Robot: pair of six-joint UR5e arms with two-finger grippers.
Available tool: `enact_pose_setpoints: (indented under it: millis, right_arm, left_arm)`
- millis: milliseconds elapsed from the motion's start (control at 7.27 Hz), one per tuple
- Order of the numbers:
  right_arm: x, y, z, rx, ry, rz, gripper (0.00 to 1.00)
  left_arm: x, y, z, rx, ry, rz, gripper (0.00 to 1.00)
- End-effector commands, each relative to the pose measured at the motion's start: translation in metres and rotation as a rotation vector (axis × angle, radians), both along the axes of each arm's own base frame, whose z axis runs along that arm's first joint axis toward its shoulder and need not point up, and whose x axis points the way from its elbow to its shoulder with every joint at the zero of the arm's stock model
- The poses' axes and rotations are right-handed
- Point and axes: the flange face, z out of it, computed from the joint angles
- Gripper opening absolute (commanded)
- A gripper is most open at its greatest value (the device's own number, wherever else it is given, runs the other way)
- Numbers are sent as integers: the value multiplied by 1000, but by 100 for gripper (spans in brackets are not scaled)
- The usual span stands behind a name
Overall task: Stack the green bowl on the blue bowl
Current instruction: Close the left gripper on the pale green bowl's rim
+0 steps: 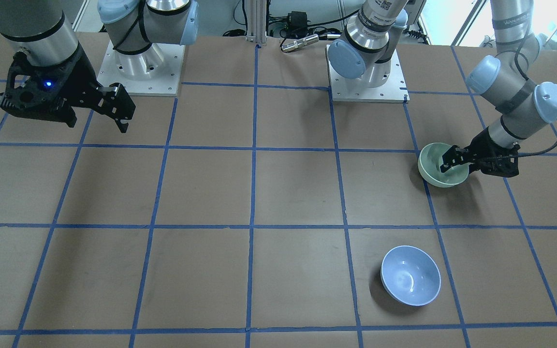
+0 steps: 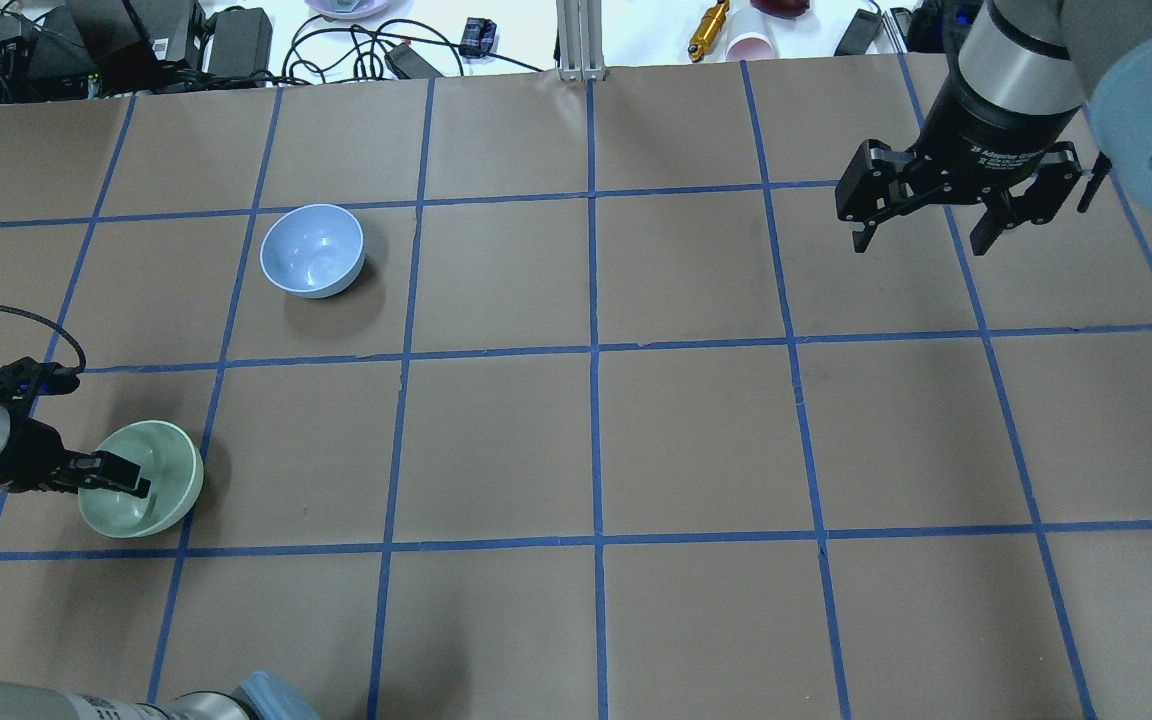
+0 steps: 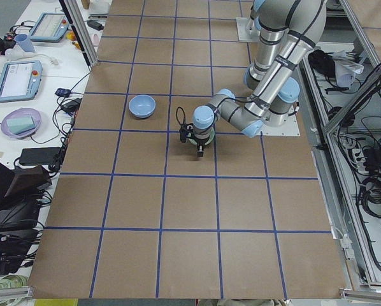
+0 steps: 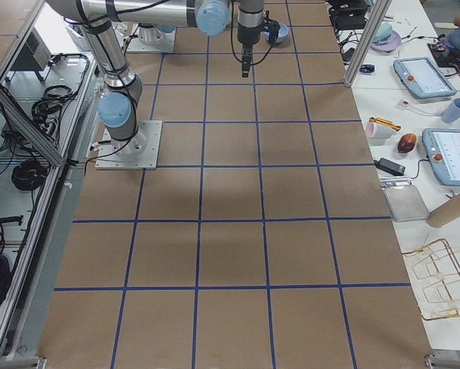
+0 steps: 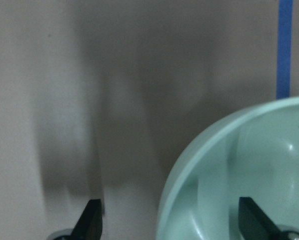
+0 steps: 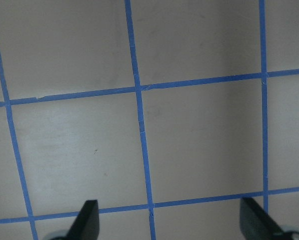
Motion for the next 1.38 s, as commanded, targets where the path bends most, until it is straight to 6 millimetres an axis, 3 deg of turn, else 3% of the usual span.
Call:
enact_pose_setpoints:
  millis: [0, 138, 275, 1101, 1239]
  right_arm:
    - [0, 0, 0, 0, 0, 0, 100]
    - [0, 0, -1, 2, 0, 0, 100]
    - [0, 0, 0, 0, 0, 0, 100]
    - [0, 0, 0, 0, 0, 0, 100]
    - [0, 0, 0, 0, 0, 0, 100]
  left_arm:
    - [0, 0, 1, -1, -2, 2, 26]
    - [0, 0, 1, -2, -2, 0, 12]
    - [0, 0, 1, -1, -1, -1, 6]
    - [10, 3, 5, -6, -3, 13, 0]
    - [12, 2, 14, -14, -18, 20, 0]
